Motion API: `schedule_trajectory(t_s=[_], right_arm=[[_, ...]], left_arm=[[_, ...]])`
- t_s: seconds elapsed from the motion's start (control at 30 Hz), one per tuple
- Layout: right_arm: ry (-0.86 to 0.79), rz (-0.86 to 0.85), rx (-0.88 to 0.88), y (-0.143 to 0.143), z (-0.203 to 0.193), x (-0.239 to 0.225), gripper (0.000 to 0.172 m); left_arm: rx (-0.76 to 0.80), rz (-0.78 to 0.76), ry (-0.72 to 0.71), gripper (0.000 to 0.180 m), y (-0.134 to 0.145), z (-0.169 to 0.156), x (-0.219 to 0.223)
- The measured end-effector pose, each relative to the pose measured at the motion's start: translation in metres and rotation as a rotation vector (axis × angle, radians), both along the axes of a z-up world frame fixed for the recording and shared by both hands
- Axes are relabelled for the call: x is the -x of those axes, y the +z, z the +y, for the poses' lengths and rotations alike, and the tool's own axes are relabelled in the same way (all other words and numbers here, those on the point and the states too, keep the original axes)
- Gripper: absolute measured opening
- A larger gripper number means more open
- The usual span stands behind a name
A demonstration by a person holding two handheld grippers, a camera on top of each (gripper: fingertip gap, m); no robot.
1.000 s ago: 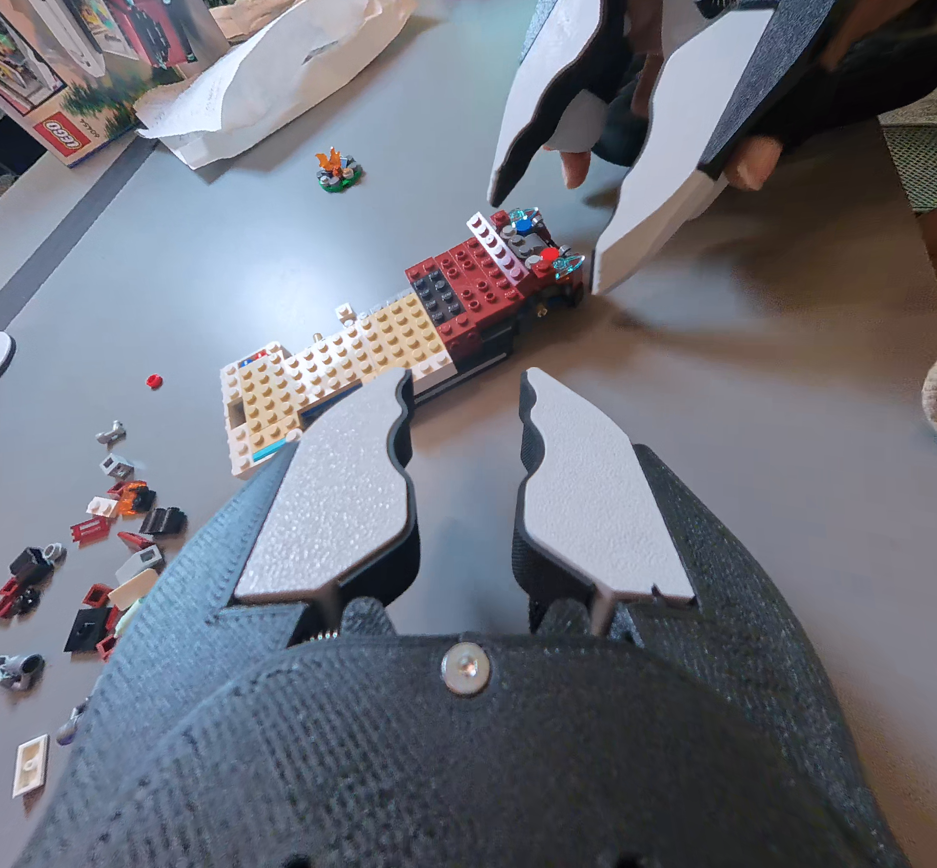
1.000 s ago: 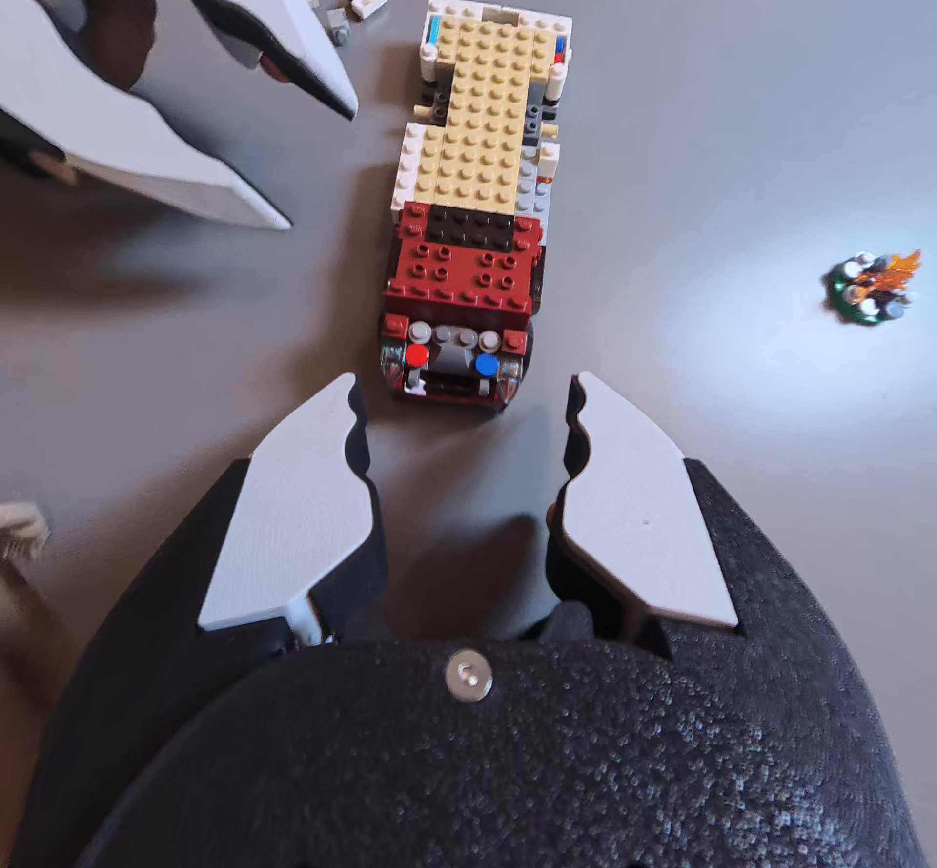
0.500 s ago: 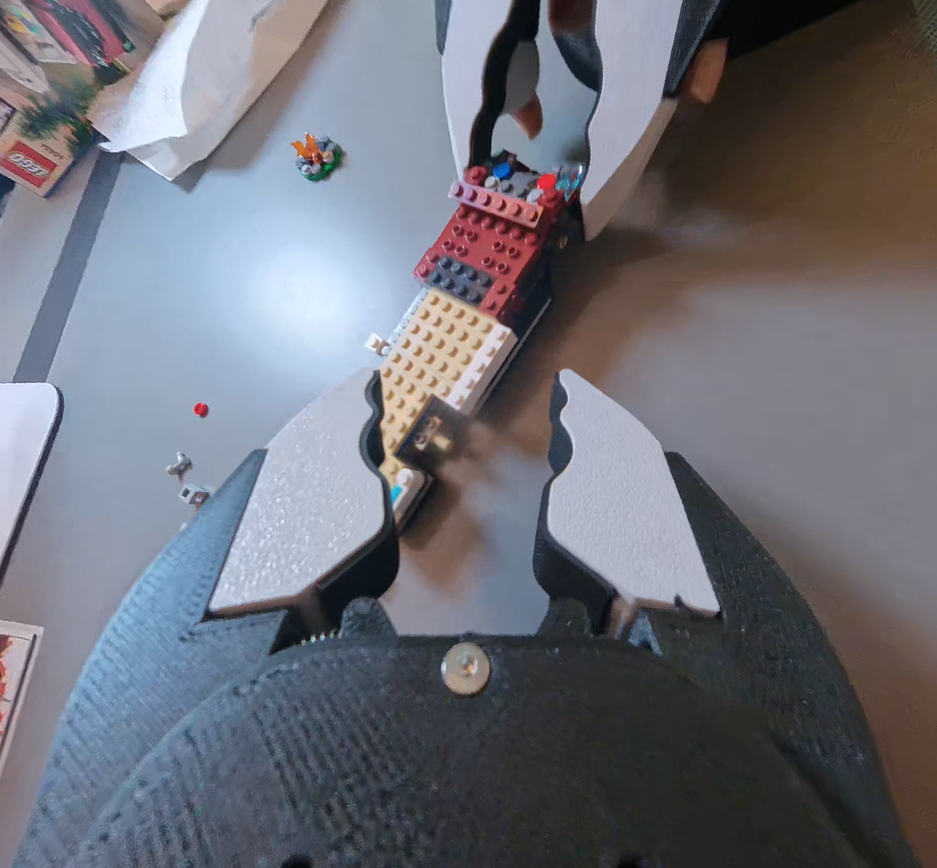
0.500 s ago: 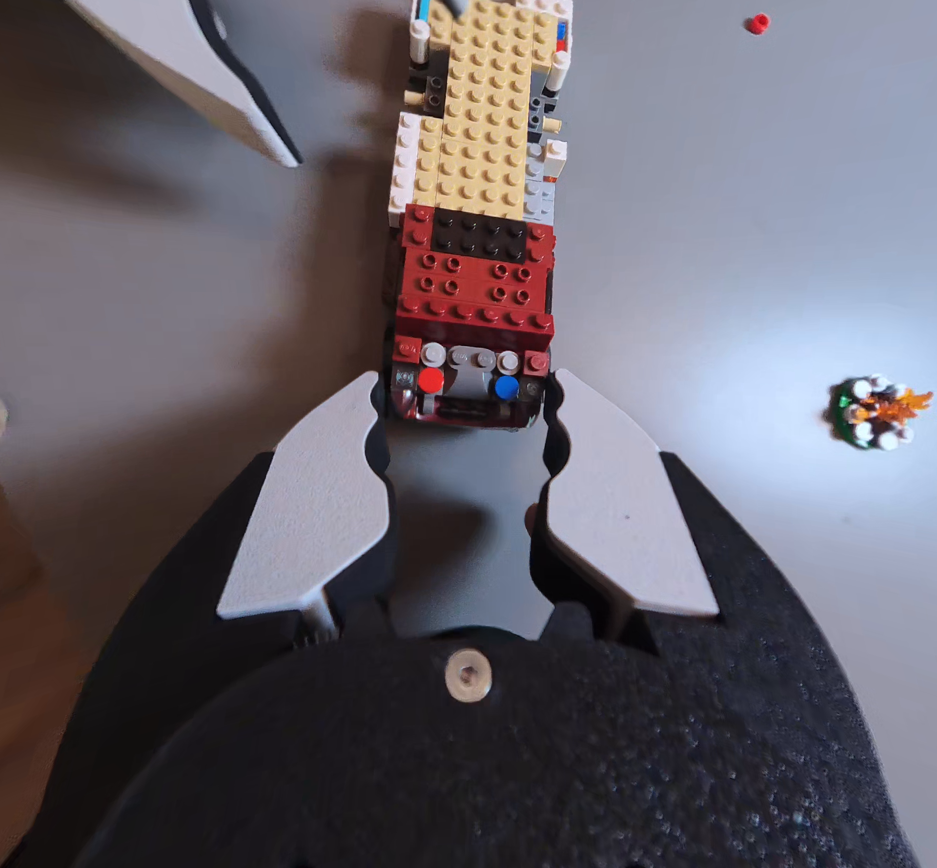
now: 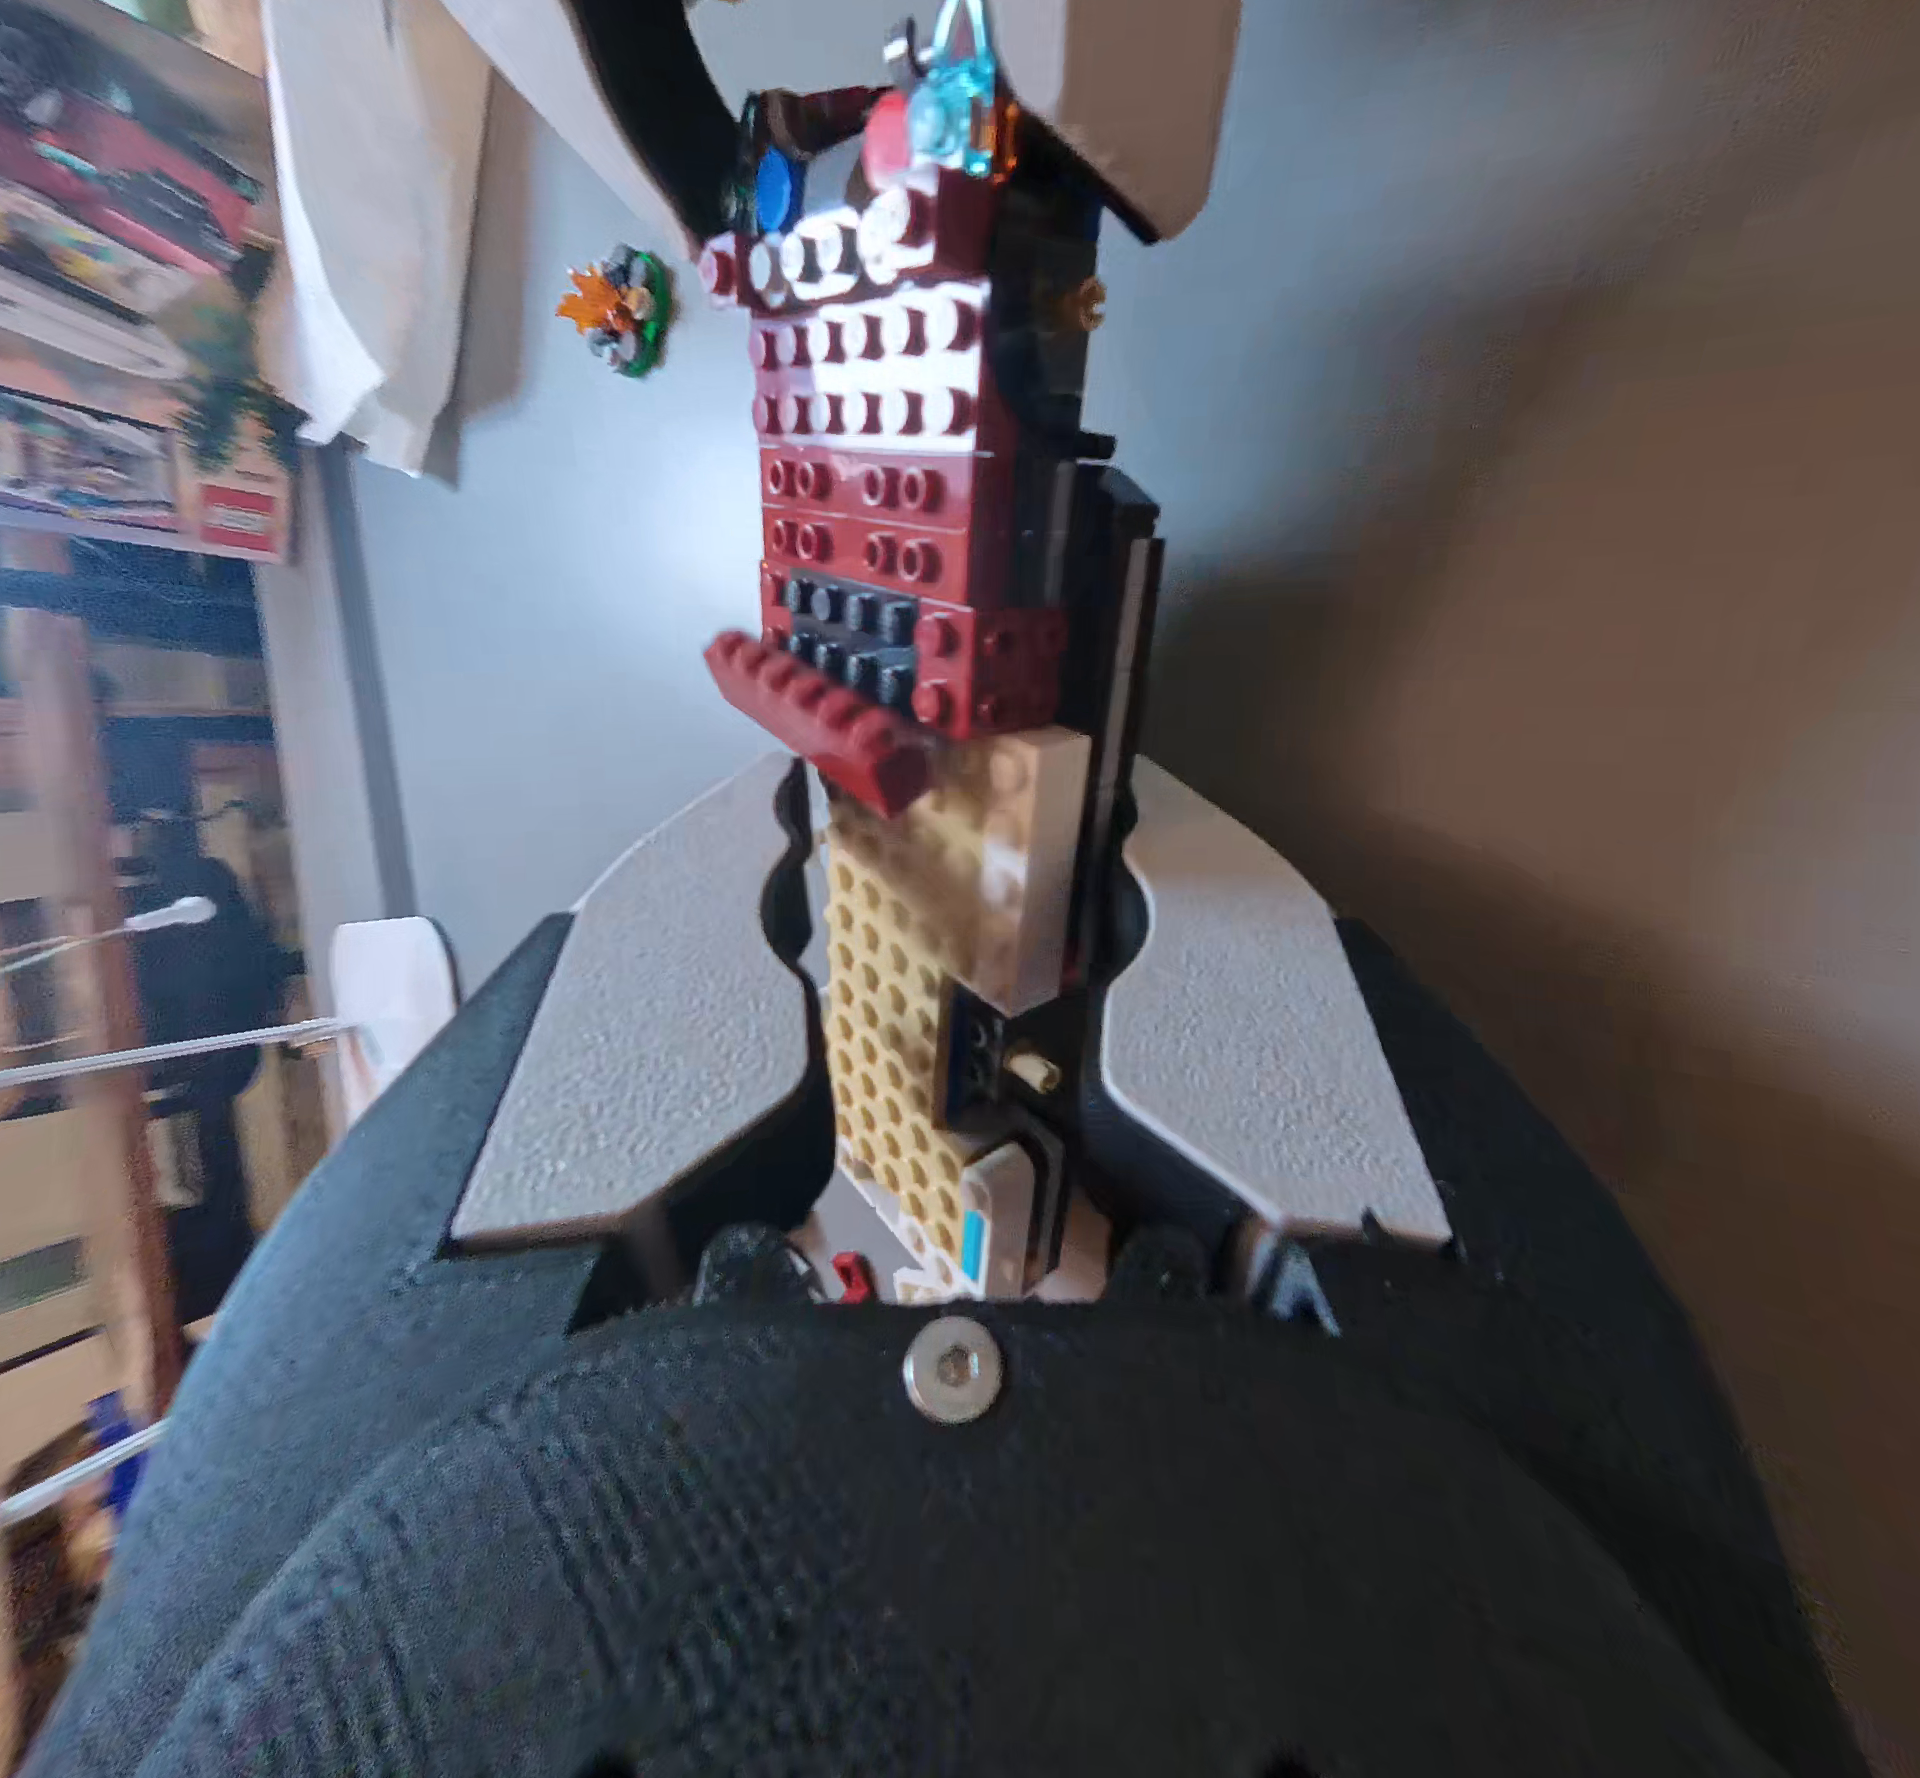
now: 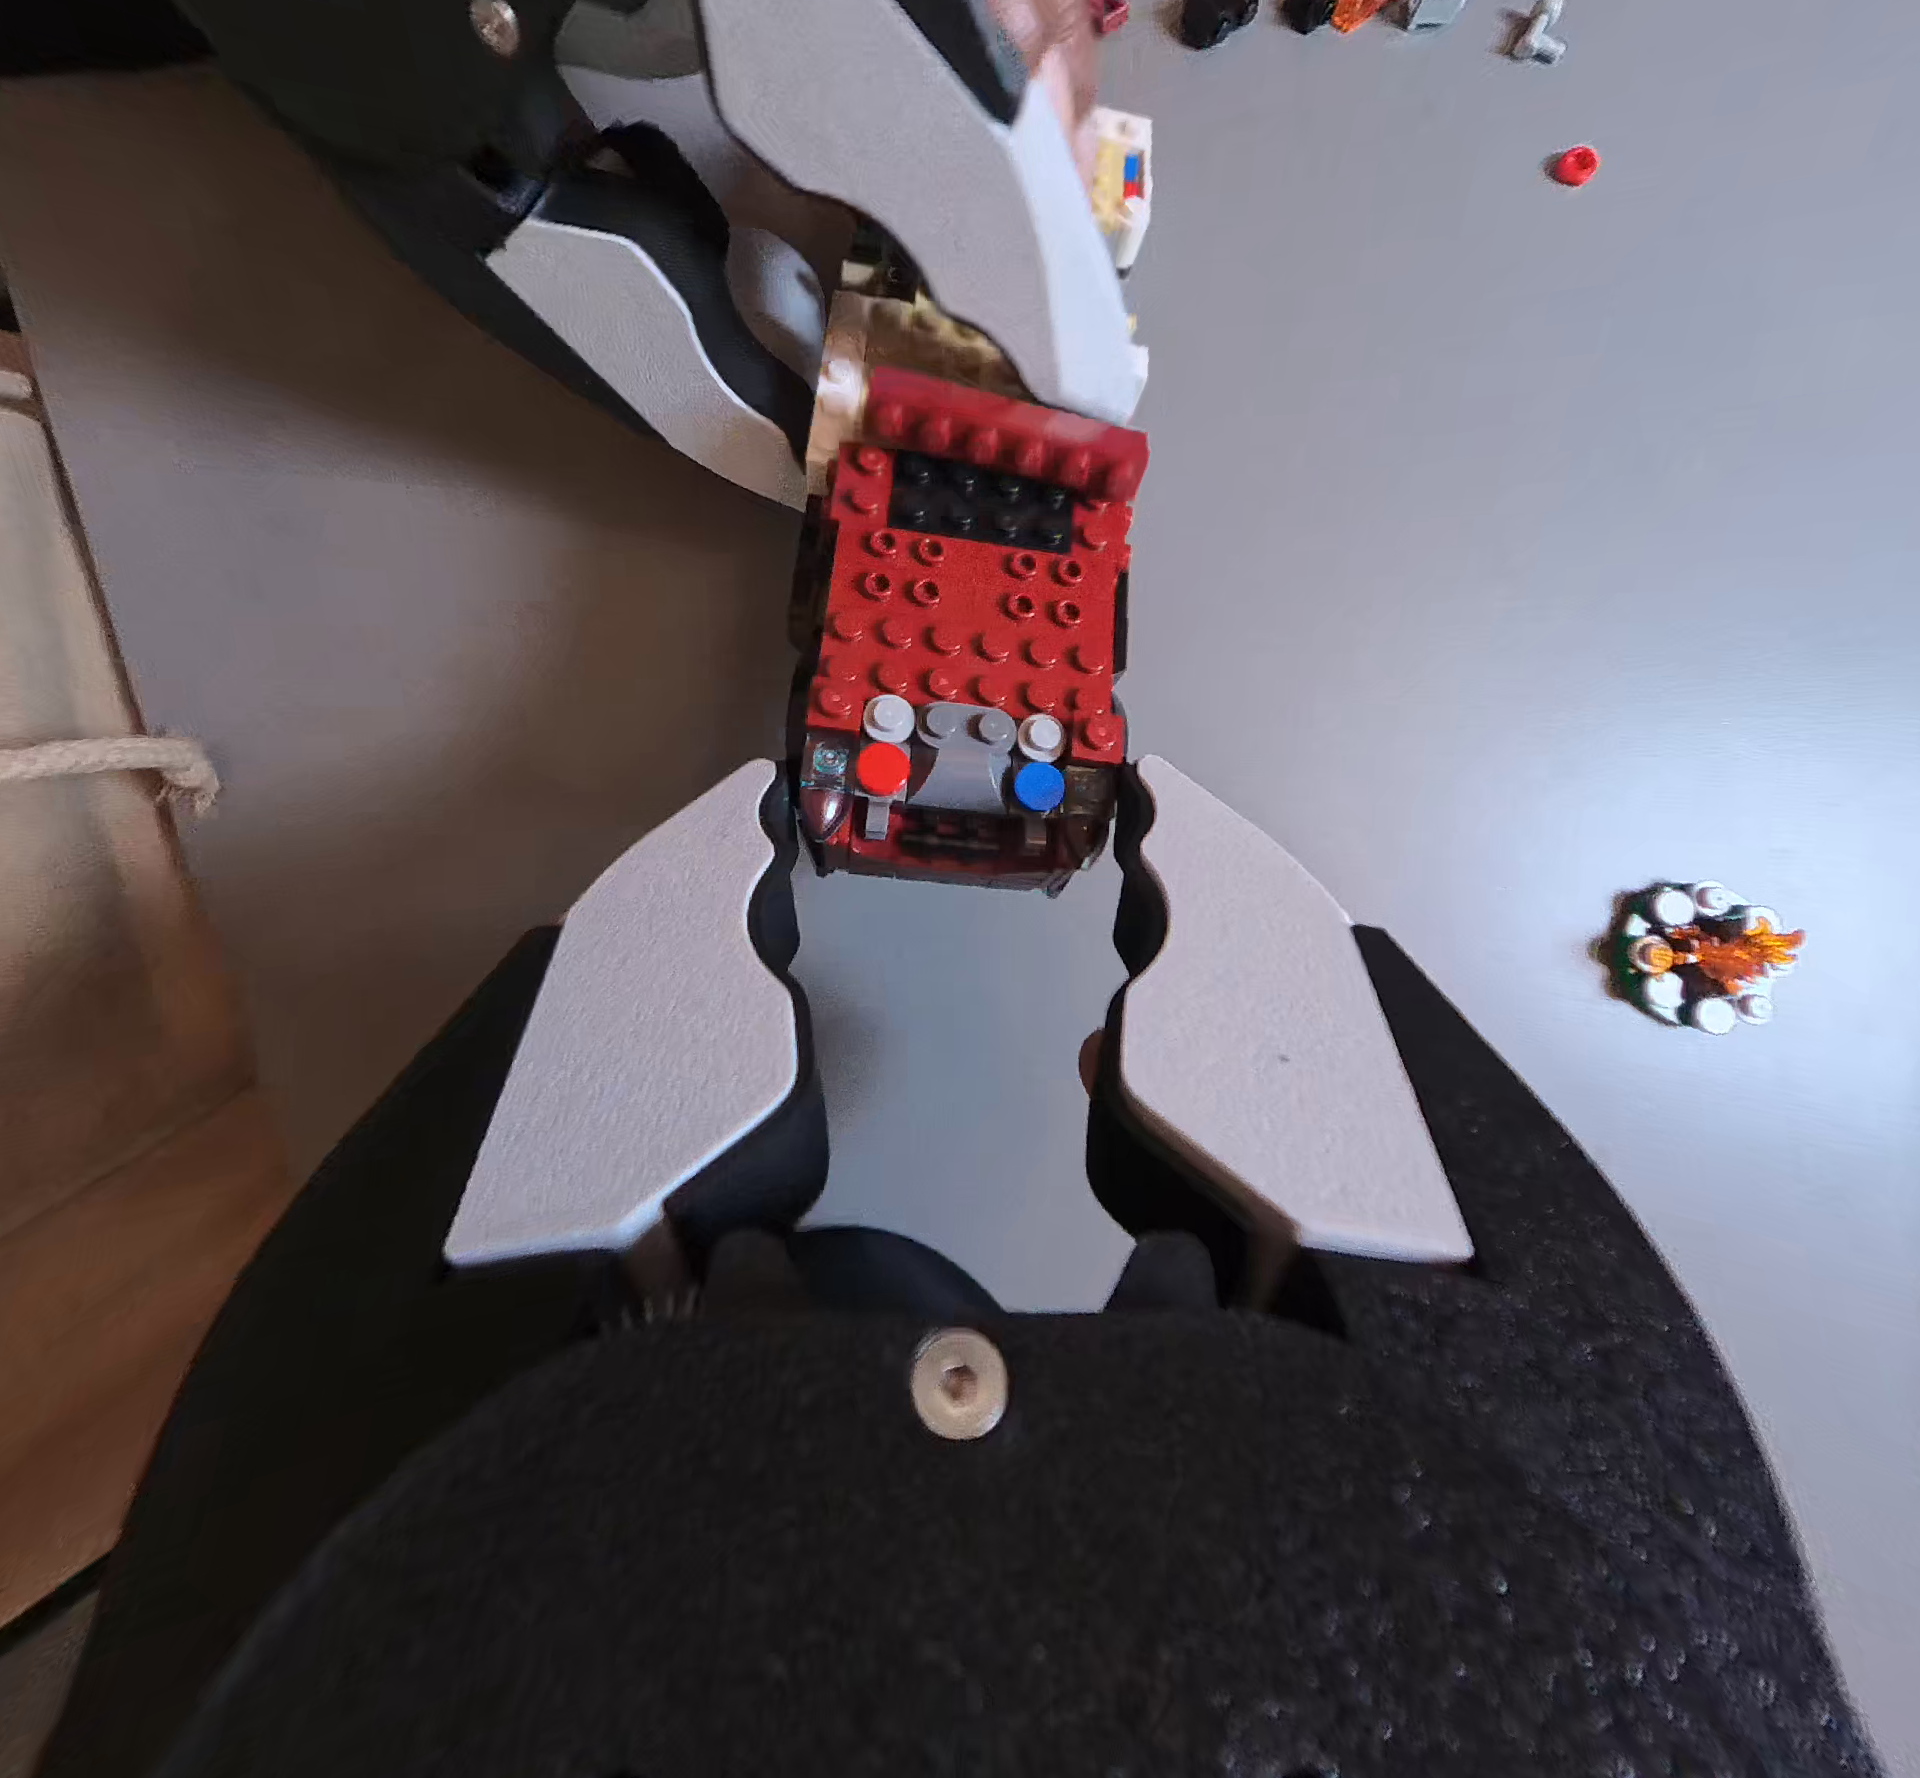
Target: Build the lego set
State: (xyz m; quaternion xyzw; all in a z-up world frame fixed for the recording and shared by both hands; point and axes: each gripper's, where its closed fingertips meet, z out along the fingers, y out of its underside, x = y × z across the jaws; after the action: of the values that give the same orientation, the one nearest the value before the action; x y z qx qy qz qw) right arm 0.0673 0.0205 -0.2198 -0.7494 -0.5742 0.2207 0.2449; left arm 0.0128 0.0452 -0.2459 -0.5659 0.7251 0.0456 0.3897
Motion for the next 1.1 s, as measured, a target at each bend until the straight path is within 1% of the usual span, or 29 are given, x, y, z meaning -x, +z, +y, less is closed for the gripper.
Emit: schedule_trajectory(t_s=[0.07, 0.13, 0.23, 0.37, 0.4, 0.43, 0.47, 0.53, 0.6, 0.67, 0.7, 0.77, 0.9, 0.97, 1.1], right_arm=[[-0.023, 0.048, 0.002, -0.005, -0.001, 0.001, 0.059], [-0.035, 0.078, 0.001, -0.01, -0.003, 0.001, 0.059], [-0.045, 0.111, -0.006, -0.011, -0.006, 0.002, 0.06], [-0.016, 0.091, -0.027, -0.015, -0.008, -0.001, 0.06], [0.008, 0.077, -0.026, -0.016, -0.01, -0.003, 0.06], [0.04, 0.068, -0.03, -0.015, -0.012, -0.005, 0.061], [0.081, 0.074, -0.042, -0.01, -0.012, -0.006, 0.061], [0.213, 0.079, -0.028, 0.003, -0.018, -0.009, 0.055], [0.304, 0.074, -0.077, 0.016, -0.01, -0.007, 0.053], [0.395, 0.088, -0.135, 0.03, 0.0, 0.002, 0.042], [0.425, 0.072, -0.161, 0.033, 0.009, 0.008, 0.038], [0.485, -0.016, -0.218, 0.029, 0.031, 0.016, 0.035], [0.624, -0.216, -0.311, 0.003, 0.076, 0.026, 0.028], [0.69, -0.285, -0.284, -0.009, 0.088, 0.027, 0.027], [0.759, -0.345, -0.152, -0.02, 0.097, 0.034, 0.022]], left_arm=[[-0.102, 0.014, -0.015, 0.046, 0.0, -0.001, 0.001], [-0.158, 0.012, -0.018, 0.044, 0.001, -0.003, 0.003], [-0.17, -0.016, -0.017, 0.042, 0.001, -0.005, 0.003], [-0.198, -0.034, -0.031, 0.041, 0.001, -0.008, 0.002], [-0.197, -0.044, -0.038, 0.04, 0.001, -0.01, 0.002], [-0.196, -0.052, -0.049, 0.033, 0.0, -0.013, 0.001], [-0.216, -0.059, -0.058, 0.031, -0.001, -0.013, 0.0], [-0.262, -0.043, -0.07, 0.03, -0.002, -0.014, 0.001], [-0.271, -0.045, -0.082, 0.03, -0.001, -0.015, 0.001], [-0.282, -0.044, -0.092, 0.03, -0.001, -0.016, 0.001], [-0.294, -0.043, -0.098, 0.029, -0.001, -0.016, 0.001], [-0.304, -0.043, -0.102, 0.029, -0.001, -0.017, 0.002], [-0.307, -0.045, -0.102, 0.029, 0.0, -0.018, 0.004], [-0.306, -0.049, -0.104, 0.029, 0.0, -0.019, 0.005], [-0.303, -0.057, -0.112, 0.029, 0.0, -0.021, 0.007]])
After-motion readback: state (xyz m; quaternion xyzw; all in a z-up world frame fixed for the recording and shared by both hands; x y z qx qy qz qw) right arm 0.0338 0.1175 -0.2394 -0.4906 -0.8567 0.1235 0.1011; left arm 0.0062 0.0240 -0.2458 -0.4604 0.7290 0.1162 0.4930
